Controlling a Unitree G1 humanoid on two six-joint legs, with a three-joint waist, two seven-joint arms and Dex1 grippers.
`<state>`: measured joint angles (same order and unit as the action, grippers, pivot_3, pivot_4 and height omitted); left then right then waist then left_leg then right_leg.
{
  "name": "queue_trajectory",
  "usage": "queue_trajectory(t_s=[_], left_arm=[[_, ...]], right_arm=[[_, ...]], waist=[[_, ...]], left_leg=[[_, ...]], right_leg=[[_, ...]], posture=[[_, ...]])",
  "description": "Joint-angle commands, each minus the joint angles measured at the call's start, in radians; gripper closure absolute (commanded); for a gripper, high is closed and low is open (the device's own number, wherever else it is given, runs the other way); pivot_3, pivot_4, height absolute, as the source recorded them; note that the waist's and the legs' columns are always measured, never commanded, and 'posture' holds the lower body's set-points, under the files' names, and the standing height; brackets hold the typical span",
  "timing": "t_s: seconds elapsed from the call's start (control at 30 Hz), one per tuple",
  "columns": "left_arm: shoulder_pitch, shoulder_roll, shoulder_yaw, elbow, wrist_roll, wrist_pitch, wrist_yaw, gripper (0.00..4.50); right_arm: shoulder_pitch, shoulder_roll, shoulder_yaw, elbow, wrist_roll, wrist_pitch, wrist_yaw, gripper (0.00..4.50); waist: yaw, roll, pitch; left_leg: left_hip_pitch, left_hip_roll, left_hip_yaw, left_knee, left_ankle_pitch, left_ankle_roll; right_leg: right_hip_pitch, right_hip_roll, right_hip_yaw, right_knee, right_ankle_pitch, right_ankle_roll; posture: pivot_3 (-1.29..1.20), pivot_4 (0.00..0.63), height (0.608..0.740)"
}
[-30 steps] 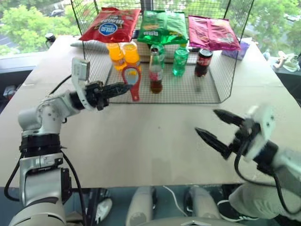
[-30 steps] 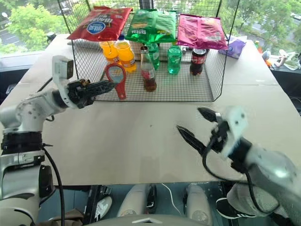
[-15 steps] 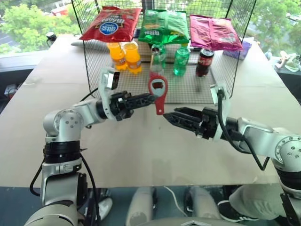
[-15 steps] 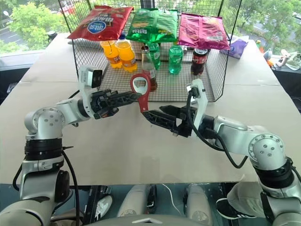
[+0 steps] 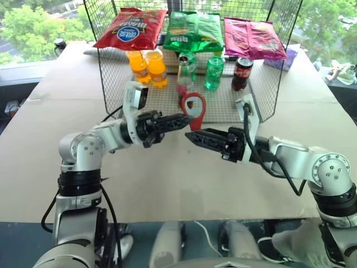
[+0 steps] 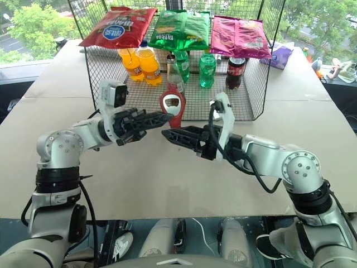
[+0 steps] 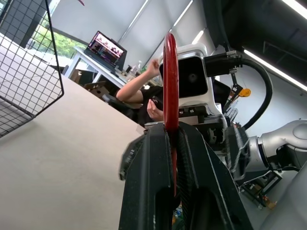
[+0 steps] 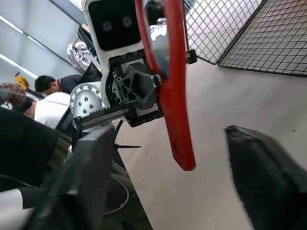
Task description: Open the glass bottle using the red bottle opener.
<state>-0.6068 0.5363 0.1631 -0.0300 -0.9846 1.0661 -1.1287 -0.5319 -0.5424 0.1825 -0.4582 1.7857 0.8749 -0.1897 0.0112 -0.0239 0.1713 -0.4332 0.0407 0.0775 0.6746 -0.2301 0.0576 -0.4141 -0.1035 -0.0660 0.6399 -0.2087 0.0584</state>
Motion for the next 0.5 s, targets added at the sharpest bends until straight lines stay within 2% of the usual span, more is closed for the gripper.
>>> queue_trajectory(t_s=[0.03, 0.1, 0.13, 0.5], left_arm=[[-0.004, -0.003, -0.013, -0.036, -0.015, -0.018, -0.015, 4.5], [0.0, -0.001, -0.022, -0.041, -0.014, -0.023, -0.022, 4.5], [0.005, 0.001, -0.028, -0.047, -0.01, -0.027, -0.029, 4.5], [0.016, 0.032, -0.061, -0.04, 0.013, -0.066, -0.076, 4.5]], right_arm=[[-0.025, 0.009, -0.007, -0.008, -0.007, 0.013, 0.027, 2.72], [-0.028, 0.014, -0.009, -0.003, -0.014, 0.019, 0.031, 3.79], [-0.031, 0.016, -0.012, 0.003, -0.018, 0.021, 0.034, 4.17], [-0.036, 0.007, -0.031, 0.006, -0.057, 0.062, 0.102, 4.17]], waist=[[0.0, 0.0, 0.0], [0.0, 0.0, 0.0], [-0.001, 0.0, 0.0], [0.0, 0.0, 0.0]], left_leg=[[0.0, 0.0, 0.0, 0.0, 0.0, 0.0], [0.0, 0.0, 0.0, 0.0, 0.0, 0.0], [0.0, 0.0, 0.0, 0.0, 0.0, 0.0], [0.0, 0.0, 0.0, 0.0, 0.0, 0.0]], right_leg=[[0.0, 0.0, 0.0, 0.0, 0.0, 0.0], [0.0, 0.0, 0.0, 0.0, 0.0, -0.001], [0.0, 0.0, 0.0, 0.0, 0.0, -0.001], [-0.001, 0.0, 0.0, 0.0, -0.002, -0.003]], posture=[[0.0, 0.15, 0.74], [0.0, 0.15, 0.74], [0.0, 0.15, 0.74], [0.0, 0.15, 0.74]])
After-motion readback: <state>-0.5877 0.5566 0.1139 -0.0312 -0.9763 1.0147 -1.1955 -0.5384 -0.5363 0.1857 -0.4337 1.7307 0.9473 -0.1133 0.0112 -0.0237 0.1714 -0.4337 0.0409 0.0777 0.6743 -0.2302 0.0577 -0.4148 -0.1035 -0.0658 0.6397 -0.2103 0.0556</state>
